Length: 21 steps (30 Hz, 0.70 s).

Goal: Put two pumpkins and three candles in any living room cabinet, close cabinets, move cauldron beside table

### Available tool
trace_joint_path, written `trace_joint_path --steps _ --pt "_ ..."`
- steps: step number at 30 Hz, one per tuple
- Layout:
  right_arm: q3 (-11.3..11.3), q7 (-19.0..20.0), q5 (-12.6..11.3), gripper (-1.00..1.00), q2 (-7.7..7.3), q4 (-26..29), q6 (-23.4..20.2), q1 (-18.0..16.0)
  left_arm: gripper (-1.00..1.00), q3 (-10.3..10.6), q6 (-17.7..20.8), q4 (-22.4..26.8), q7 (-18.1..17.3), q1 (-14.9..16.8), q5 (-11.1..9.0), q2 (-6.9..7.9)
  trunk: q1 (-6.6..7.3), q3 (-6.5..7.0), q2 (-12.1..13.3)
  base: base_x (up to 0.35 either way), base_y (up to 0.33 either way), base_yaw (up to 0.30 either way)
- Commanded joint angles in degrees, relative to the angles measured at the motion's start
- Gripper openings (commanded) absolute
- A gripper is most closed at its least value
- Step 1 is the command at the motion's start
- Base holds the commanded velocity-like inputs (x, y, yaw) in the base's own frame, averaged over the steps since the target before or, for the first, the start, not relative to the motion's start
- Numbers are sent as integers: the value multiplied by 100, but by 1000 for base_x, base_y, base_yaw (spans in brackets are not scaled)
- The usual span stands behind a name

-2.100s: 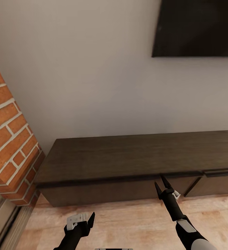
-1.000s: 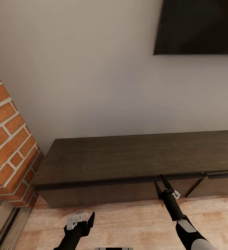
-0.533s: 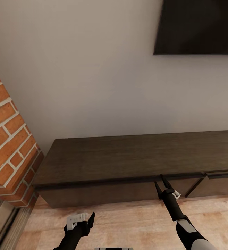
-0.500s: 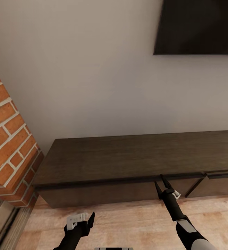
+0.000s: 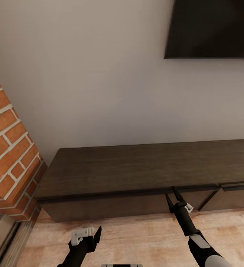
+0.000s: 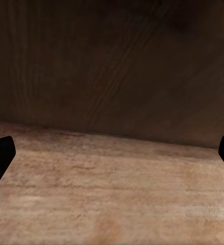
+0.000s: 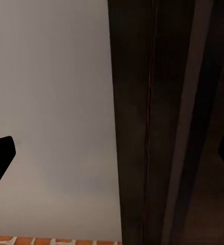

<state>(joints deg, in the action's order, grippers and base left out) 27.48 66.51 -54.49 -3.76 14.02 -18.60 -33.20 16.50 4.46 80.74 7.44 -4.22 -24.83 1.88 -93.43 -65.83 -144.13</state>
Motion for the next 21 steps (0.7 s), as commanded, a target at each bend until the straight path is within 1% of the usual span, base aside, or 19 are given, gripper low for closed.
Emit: trace_joint_path --steps 1,21 --pt "-15 12 -52 100 -2 -4 -56 -2 100 15 20 12 43 1 -49 6 1 -4 -2 31 0 0" --pt "-15 11 -49 100 -8 -12 -56 -3 100 17 20 -9 50 1 -49 6 1 -4 -2 12 0 0"
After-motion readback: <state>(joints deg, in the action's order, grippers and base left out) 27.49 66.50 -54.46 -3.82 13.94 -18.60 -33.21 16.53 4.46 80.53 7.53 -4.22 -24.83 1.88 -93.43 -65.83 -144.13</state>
